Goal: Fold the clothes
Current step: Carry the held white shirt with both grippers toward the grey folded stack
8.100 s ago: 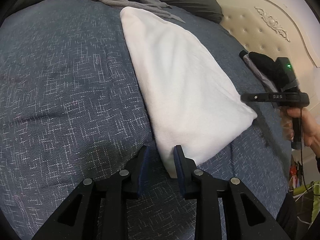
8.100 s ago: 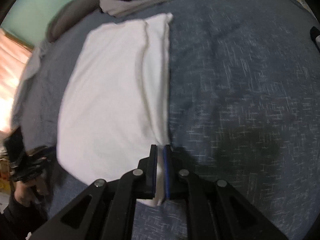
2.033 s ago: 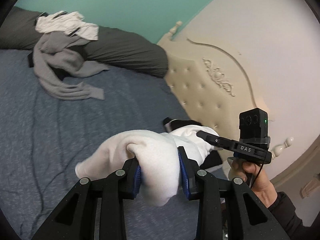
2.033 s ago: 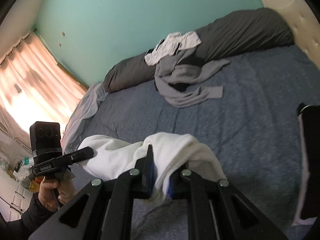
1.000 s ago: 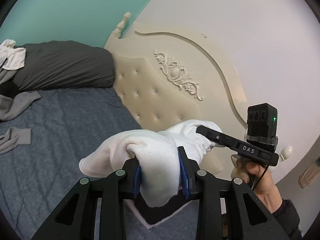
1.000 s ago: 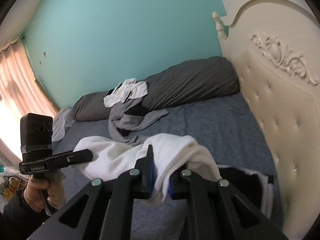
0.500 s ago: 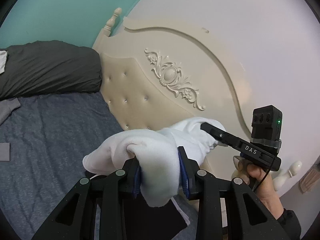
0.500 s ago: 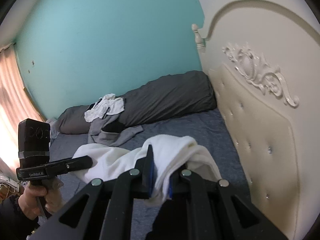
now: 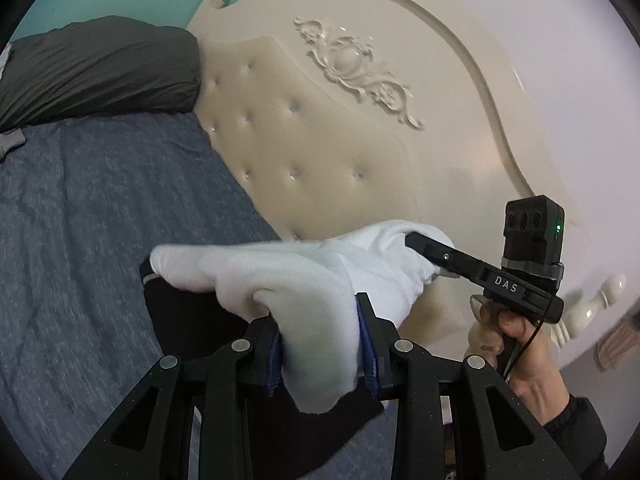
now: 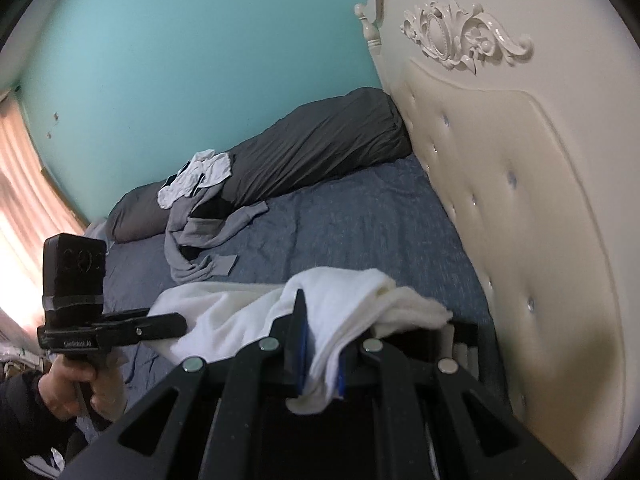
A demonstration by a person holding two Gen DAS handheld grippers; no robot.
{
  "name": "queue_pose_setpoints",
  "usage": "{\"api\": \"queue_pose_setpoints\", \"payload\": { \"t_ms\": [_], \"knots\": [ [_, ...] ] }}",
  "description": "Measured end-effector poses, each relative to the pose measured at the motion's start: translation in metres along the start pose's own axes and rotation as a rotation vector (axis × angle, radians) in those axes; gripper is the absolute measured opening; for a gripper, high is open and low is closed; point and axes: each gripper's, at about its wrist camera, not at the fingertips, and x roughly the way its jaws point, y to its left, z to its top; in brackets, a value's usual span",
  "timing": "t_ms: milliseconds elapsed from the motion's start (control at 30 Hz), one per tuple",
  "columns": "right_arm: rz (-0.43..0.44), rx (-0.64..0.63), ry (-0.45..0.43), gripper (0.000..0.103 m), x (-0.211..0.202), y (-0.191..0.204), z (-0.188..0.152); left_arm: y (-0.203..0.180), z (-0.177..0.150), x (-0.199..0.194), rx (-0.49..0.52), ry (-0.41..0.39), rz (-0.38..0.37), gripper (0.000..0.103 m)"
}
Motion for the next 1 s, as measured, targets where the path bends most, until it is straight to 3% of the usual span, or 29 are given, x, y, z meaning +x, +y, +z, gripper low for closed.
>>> {"api": "queue_pose_setpoints", "payload": {
  "t_ms": [433, 1000],
  "knots": [
    [0.042, 0.111, 0.088, 0.010, -0.010, -0.019, -0.100, 0.005, -0.082, 0.009, -0.038, 0.112, 0.016, 0.034],
    [0.004, 0.266, 0.177, 0.010, 0.005, -0.055, -0.167, 0.042, -0.147, 0.031, -0.151, 0.212, 0.013, 0.035]
  ]
}}
